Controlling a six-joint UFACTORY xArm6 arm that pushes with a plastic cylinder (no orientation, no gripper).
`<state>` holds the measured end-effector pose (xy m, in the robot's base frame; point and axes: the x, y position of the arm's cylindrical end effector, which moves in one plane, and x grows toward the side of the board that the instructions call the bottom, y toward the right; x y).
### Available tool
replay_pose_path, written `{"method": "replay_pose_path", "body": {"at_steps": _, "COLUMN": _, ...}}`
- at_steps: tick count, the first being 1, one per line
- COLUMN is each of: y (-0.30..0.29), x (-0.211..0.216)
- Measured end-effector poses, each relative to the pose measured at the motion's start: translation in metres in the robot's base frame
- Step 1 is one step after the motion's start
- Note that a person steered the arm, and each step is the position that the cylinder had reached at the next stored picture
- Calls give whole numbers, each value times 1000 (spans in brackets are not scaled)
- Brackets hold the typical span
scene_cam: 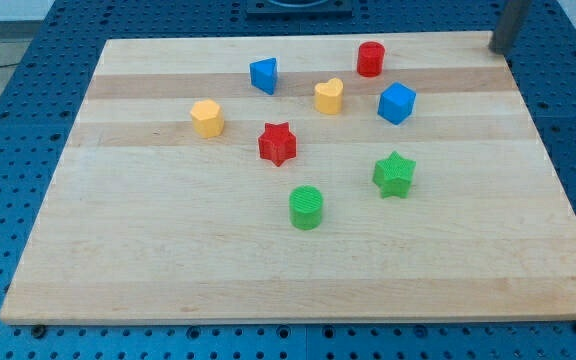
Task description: Push the red circle to the top left of thee board
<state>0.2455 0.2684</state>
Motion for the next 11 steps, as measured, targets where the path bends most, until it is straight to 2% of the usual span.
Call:
{"method": "replay_pose_path", "body": {"at_steps": 3, "y": -156, "x": 7}}
{"method": "replay_pose_path", "body": {"at_steps": 5, "y": -230, "x": 9}}
{"method": "replay_pose_path", "body": {"at_steps": 8, "y": -295, "x": 40}}
{"method": "replay_pose_path", "body": {"at_steps": 10, "y": -331, "x": 9}}
{"method": "replay_pose_path", "body": {"at_steps": 11, "y": -330, "x": 4}}
